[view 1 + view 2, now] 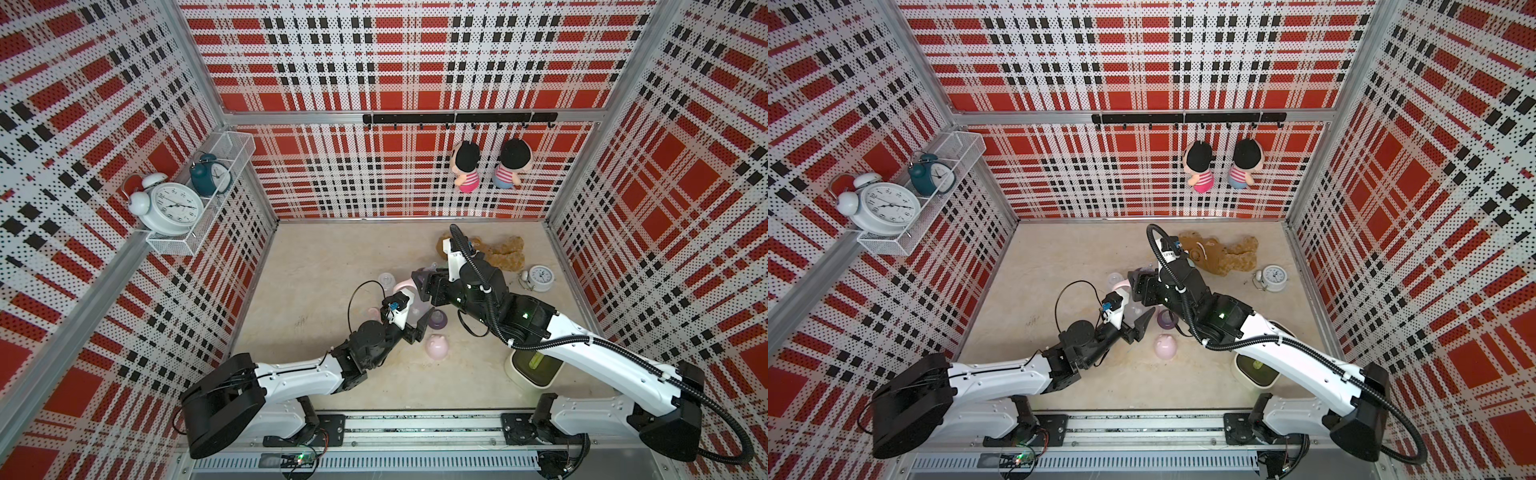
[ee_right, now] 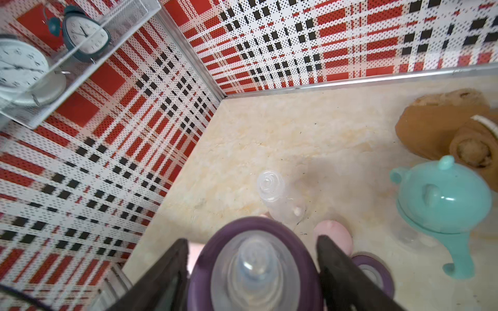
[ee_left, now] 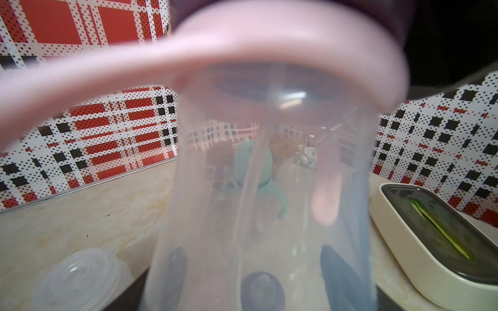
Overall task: Assemble the baby bottles
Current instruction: Screw the nipple onto the baby bottle.
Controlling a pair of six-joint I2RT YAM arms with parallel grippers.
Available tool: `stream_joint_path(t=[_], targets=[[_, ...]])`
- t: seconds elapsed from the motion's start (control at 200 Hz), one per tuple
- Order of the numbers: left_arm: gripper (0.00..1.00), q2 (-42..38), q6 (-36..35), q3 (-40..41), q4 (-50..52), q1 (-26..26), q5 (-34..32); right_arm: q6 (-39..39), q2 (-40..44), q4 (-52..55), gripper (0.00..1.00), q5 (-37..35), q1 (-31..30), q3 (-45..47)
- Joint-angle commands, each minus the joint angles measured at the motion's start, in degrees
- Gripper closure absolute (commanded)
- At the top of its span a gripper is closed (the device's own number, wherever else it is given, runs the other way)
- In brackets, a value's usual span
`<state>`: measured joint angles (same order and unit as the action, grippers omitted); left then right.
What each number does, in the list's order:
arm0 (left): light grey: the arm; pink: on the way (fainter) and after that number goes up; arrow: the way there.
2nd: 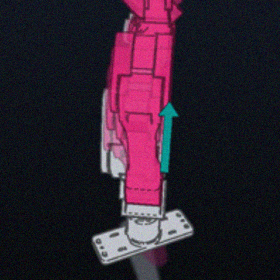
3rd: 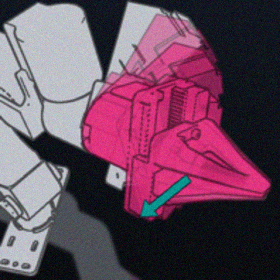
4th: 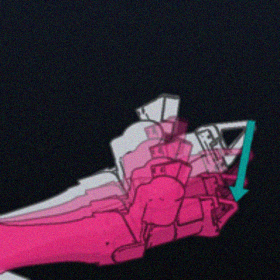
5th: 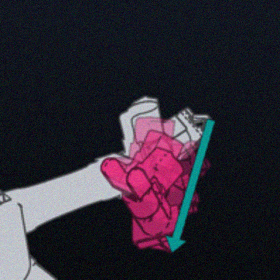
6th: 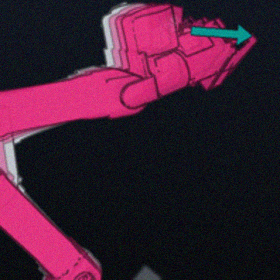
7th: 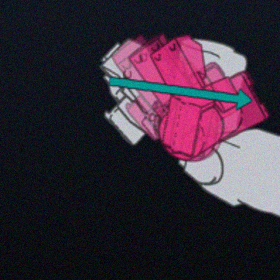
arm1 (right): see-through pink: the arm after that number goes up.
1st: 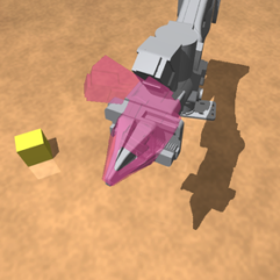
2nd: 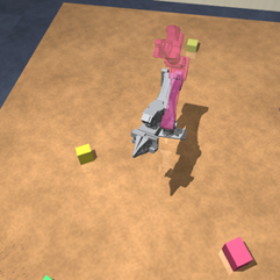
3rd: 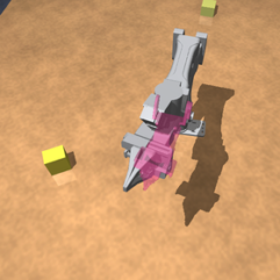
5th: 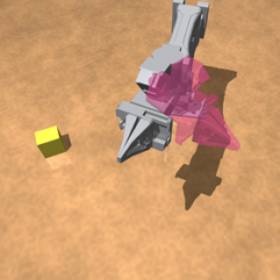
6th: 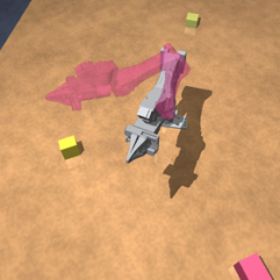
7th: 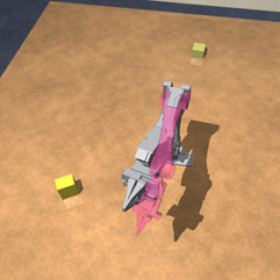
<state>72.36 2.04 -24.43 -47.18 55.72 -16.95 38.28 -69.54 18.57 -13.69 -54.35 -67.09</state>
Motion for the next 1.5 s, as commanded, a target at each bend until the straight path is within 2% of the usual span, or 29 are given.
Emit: stream_joint_path(t=[0.0, 0.11, 0.281, 0.496, 0.696, 1.022, 1.293, 1.348, 1.428, 1.498], targets=[[1.00, -2.53, 0.56, -1.66, -4.16, -2.08, 3.92, -2.31, 2.87, -0.42, 0.10, 3.90, -0.41, -0.12], [1.00, -4.15, 1.03, -0.66, -3.81, -5.38, 14.54, -9.08, 6.21, -1.36, 0.09, 7.93, 0.94, 1.18], [1.00, -6.23, 0.83, 0.45, -3.09, -9.09, 30.02, -17.92, 11.36, -6.31, 0.09, 22.19, 5.80, 6.42], [1.00, -6.32, 1.65, 0.54, -3.17, -10.20, 40.70, -23.08, 14.11, -9.11, 0.13, 30.34, 8.03, 10.75], [1.00, -4.39, 3.60, 0.81, -5.31, -10.46, 45.05, -23.78, 13.63, -12.55, 0.16, 32.57, 8.12, 12.55], [1.00, -3.45, 4.37, 1.14, -6.08, -10.43, 45.21, -22.81, 13.47, -16.37, 0.17, 32.24, 8.82, 13.74], [1.00, -3.41, 4.33, 1.16, -6.17, -10.52, 44.73, -22.55, 12.98, -16.10, 0.24, 32.66, 9.39, 14.28], [1.00, -3.36, 4.35, 1.05, -6.19, -10.55, 44.66, -22.43, 12.72, -15.78, 0.23, 33.32, 9.52, 14.27], [1.00, -3.07, 4.37, 1.02, -6.17, -10.55, 44.72, -22.42, 12.32, -15.48, 0.16, 34.15, 9.61, 14.18], [1.00, -2.92, 4.53, 0.84, -6.17, -10.55, 44.89, -22.20, 12.23, -15.74, 0.16, 33.91, 9.61, 14.43]])
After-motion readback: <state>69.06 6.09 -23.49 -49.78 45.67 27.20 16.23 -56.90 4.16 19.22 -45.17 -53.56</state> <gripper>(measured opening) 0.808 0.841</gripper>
